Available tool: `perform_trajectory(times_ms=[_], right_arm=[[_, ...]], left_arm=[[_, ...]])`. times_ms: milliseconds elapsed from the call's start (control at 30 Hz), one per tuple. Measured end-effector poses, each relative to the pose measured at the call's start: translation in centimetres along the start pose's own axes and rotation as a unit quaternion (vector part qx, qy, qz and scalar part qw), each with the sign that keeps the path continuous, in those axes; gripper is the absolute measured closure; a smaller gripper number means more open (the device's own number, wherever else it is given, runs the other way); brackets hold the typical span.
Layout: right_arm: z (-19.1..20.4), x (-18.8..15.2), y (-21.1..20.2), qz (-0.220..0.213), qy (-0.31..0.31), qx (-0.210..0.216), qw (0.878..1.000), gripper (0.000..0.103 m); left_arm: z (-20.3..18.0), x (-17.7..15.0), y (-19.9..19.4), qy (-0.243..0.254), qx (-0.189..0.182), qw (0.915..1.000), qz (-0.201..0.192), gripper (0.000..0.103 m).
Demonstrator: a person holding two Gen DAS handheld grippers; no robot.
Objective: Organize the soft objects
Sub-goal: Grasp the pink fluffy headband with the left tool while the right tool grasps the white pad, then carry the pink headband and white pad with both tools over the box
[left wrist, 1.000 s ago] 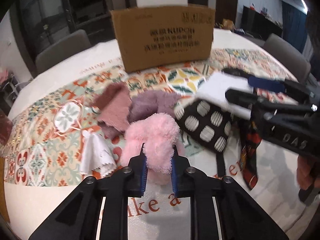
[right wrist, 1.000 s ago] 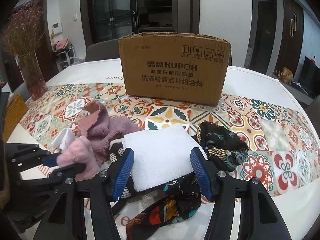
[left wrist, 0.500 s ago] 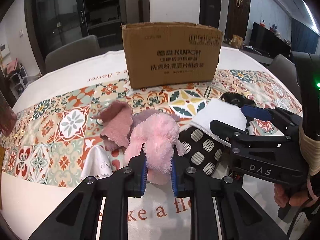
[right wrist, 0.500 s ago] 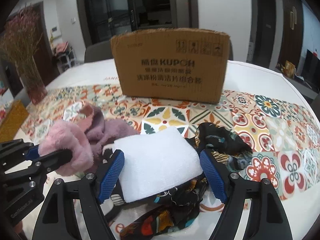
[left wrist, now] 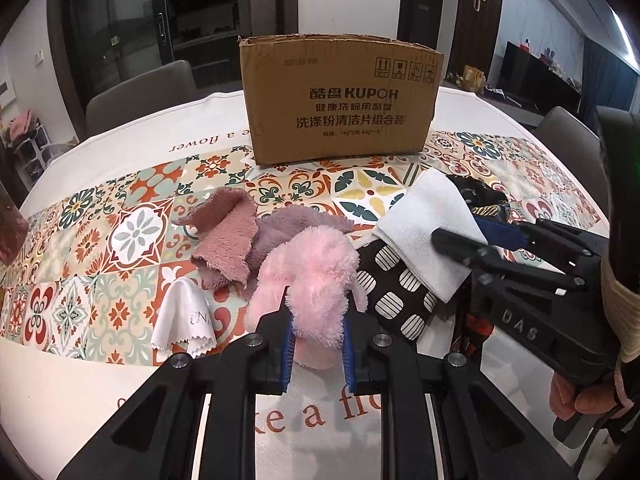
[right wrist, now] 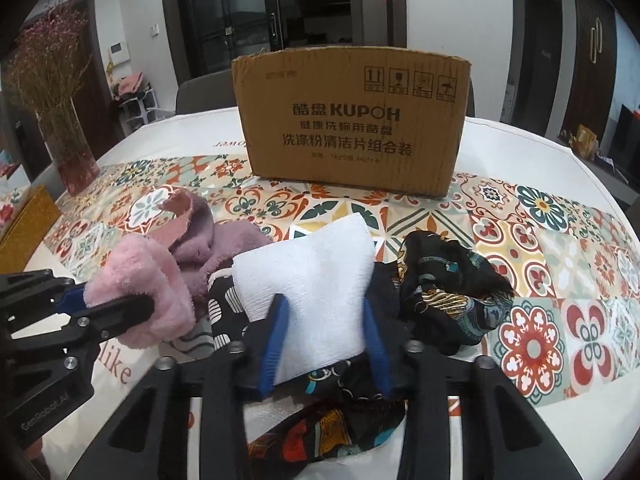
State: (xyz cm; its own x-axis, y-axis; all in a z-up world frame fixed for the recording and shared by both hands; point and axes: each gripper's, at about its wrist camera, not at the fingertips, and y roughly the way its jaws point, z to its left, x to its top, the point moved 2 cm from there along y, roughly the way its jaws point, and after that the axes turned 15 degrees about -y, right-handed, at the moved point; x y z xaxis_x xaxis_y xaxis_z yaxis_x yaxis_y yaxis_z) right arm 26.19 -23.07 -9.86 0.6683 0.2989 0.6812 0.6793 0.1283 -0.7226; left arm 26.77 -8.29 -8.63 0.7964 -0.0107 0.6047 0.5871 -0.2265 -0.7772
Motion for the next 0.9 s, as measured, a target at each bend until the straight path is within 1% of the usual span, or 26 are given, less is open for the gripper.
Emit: perform_trajectory(times_ms=[33, 133, 233, 467, 533, 700, 900], right_arm=[[0.0, 0.0, -0.2, -0.002, 0.000, -0.003, 1.000, 0.078], [0.0, 0.2, -0.7, -0.005, -0.004, -0.008, 1.000, 0.085], [0.1, 0.4, -1.6, -0.014, -0.009, -0.013, 1.000, 0.086], [1.4, 1.3, -4.1, -0.040, -0.049, -0.040, 0.997, 0.086], [1.8, 1.6, -4.6, -0.042, -0.055, -0.038, 0.997, 0.090], [1.7, 1.9, -5.5, -0.052, -0.042, -0.035, 0.997, 0.094], [1.3, 2.5, -6.3, -0.061, -0.026, -0.027, 0.997, 0.095]], left_arm=[[0.0, 0.0, -0.1, -0.002, -0.002, 1.0000, 0.001, 0.083], [-0.1, -0.1, -0.2, -0.006, -0.006, 1.0000, 0.003, 0.083], [-0.1, -0.2, -0.6, -0.009, -0.009, 0.9999, 0.000, 0.083], [0.2, -0.2, -1.9, -0.018, -0.014, 0.9996, -0.014, 0.083], [0.2, -0.1, -2.3, -0.023, -0.017, 0.9994, -0.018, 0.083], [0.2, 0.4, -3.4, -0.028, -0.023, 0.9987, -0.035, 0.083], [-0.2, 1.6, -4.3, -0.030, -0.030, 0.9976, -0.055, 0.083]])
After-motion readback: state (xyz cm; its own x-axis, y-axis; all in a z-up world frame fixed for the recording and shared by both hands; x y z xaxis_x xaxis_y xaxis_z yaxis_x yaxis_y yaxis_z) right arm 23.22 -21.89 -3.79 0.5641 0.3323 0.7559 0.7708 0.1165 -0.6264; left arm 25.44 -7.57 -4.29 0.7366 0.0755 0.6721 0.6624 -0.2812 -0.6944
